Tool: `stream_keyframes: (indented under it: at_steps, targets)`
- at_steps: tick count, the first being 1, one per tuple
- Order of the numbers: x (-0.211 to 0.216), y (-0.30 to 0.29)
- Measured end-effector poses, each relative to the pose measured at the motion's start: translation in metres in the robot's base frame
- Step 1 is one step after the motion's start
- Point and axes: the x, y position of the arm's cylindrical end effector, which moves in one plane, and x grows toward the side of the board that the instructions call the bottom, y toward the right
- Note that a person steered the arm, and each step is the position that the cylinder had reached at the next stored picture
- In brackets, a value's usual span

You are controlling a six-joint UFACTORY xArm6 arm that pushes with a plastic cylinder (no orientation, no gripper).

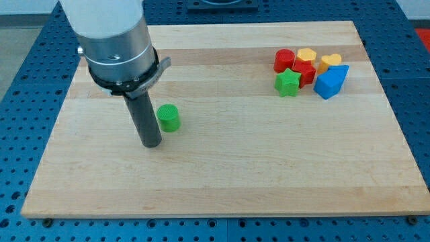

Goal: Push the green circle at the center of the board

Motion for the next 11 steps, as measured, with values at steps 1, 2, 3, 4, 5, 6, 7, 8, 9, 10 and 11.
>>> stream_keyframes:
  at_steps: [1,2,3,4,5,6,7,8,9,10,11]
  targets:
    - [-0.019,0.006]
    - [-0.042,0.024]
    - [-0.066,0.036]
    - [-0.083,0.033]
    - [-0.089,0.032]
    - [-0.080,0.032]
    - [-0.054,0.031]
    - [-0.058,0.038]
    - [-0.074,0.048]
    - [-0.077,0.064]
    - [-0.085,0.071]
